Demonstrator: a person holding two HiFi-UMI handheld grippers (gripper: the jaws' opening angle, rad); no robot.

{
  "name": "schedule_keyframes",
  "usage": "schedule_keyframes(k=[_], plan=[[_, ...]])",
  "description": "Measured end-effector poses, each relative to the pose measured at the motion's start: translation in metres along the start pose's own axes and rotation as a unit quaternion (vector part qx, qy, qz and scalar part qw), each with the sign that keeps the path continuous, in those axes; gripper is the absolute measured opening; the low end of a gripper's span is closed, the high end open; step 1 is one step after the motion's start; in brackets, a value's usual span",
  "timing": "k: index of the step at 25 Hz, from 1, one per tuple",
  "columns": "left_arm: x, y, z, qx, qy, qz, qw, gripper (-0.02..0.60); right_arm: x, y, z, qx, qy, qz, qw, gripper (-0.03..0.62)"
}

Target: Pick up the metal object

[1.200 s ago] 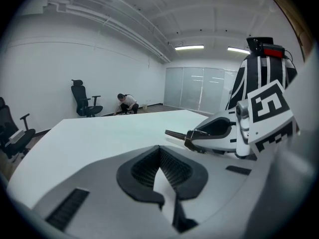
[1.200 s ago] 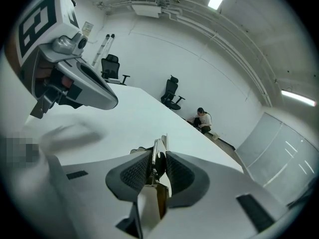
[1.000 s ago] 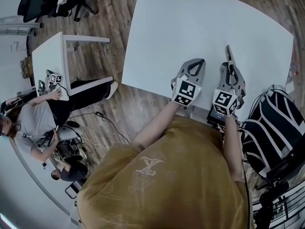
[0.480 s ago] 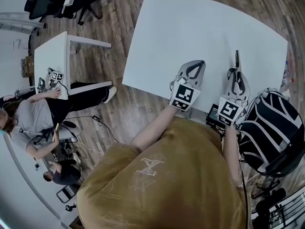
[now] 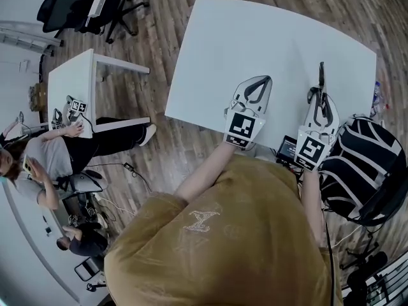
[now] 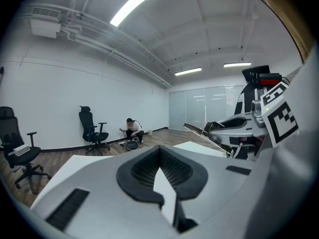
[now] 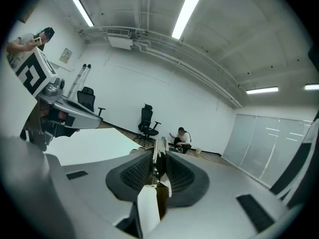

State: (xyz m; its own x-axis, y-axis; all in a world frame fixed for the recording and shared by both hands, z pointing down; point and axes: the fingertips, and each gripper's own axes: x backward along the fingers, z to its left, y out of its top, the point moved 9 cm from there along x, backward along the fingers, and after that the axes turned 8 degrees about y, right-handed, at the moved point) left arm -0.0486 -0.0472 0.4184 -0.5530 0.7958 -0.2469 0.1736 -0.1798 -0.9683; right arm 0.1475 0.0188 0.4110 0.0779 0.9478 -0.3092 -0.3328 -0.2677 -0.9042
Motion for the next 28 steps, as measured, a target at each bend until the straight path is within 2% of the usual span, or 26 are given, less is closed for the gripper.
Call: schedule_keyframes(k=[13,28], plan=[[0.014,0.065,0.012,0.009,0.028,-0.092,0.9953,0.003,0.031,0.037,-0.026,-0.033,-0.043,-0.076,0.996,0.095],[0.01,0.077,0.015,0.023,0.029,-0.114,0.9928,0.003,0.048,0.058,-0.042,-0.062,-0.068,-0.117,0.989,0.095]])
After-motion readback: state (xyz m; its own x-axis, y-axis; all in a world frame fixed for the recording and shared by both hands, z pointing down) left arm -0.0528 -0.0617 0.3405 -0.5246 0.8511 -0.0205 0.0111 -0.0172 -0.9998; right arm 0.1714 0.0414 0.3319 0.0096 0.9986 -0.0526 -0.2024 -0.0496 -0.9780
